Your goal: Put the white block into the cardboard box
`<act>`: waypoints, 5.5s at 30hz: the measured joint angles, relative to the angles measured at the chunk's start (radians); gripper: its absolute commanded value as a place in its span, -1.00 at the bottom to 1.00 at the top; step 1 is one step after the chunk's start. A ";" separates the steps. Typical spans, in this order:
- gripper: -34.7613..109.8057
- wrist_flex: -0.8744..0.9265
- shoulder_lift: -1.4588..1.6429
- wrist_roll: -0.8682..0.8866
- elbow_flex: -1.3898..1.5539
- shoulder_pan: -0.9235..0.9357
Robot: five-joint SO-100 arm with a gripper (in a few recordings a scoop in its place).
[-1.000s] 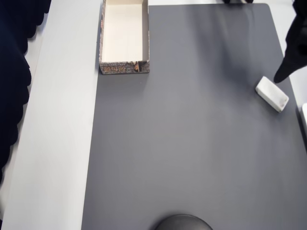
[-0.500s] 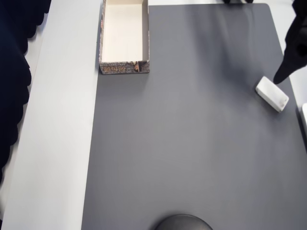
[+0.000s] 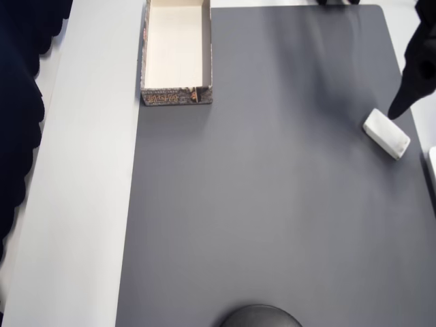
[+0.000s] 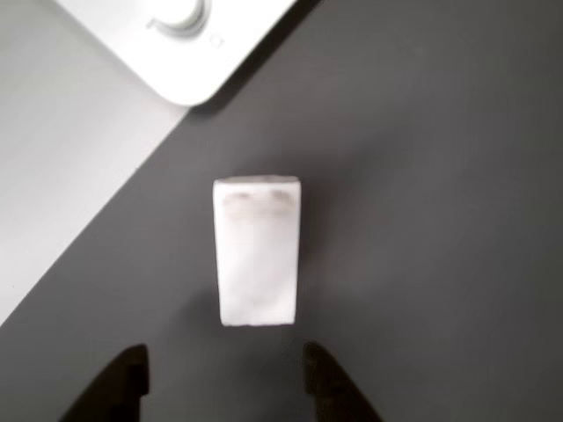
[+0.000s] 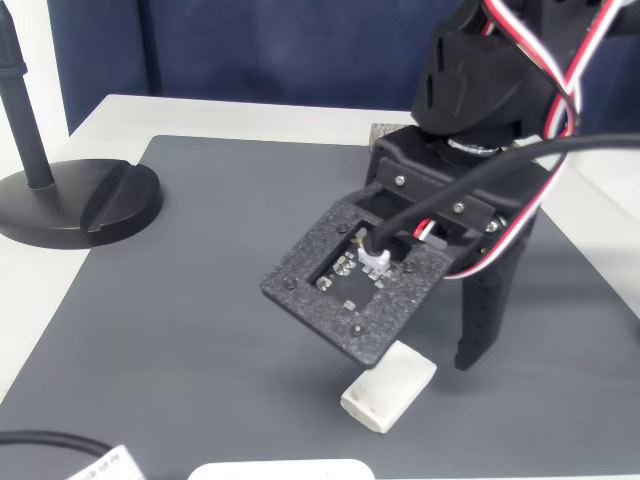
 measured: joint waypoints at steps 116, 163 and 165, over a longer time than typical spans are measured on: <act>0.08 -0.176 -0.236 0.146 -0.028 0.021; -0.21 -0.149 -0.255 0.110 -0.057 0.000; -0.21 -0.144 -0.255 0.110 -0.057 -0.002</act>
